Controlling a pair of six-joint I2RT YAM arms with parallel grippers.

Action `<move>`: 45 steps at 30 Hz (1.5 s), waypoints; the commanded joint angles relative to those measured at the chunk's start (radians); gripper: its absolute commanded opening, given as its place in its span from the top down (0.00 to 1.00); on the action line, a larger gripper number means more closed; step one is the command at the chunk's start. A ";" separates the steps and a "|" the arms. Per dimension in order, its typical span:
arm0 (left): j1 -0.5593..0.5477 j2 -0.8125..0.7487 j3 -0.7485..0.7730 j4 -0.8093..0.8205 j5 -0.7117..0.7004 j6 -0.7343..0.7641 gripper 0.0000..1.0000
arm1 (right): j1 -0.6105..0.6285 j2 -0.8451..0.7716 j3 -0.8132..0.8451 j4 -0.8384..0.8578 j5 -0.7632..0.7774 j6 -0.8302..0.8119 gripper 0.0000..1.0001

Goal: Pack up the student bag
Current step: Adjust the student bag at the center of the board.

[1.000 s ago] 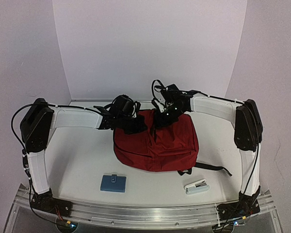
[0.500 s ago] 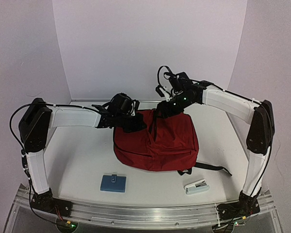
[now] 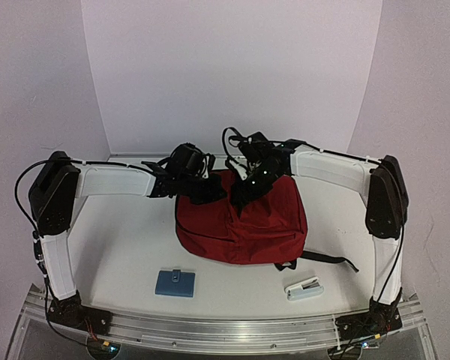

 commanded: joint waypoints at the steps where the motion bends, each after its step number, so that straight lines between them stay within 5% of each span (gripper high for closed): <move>1: 0.016 -0.062 -0.007 0.053 -0.011 -0.011 1.00 | 0.001 0.039 0.035 -0.044 0.109 -0.058 0.52; 12: 0.023 -0.065 -0.017 0.062 -0.013 -0.007 1.00 | -0.012 -0.074 0.021 -0.064 0.151 -0.081 0.99; 19: 0.022 -0.076 -0.003 0.067 0.018 0.035 0.99 | -0.057 -0.158 0.027 -0.064 0.036 -0.066 1.00; 24: 0.026 -0.129 -0.045 0.130 0.060 0.060 0.65 | -0.082 -0.211 0.000 -0.056 -0.040 -0.051 1.00; 26: 0.043 -0.169 -0.087 0.178 0.060 0.033 0.60 | -0.085 -0.223 -0.016 -0.052 -0.058 -0.047 1.00; 34: 0.128 -0.120 -0.141 0.219 0.057 -0.082 0.71 | -0.091 -0.240 -0.070 -0.031 -0.079 -0.029 1.00; 45: 0.095 0.058 0.034 0.179 0.195 -0.040 0.87 | -0.091 -0.234 -0.099 -0.005 -0.096 -0.024 1.00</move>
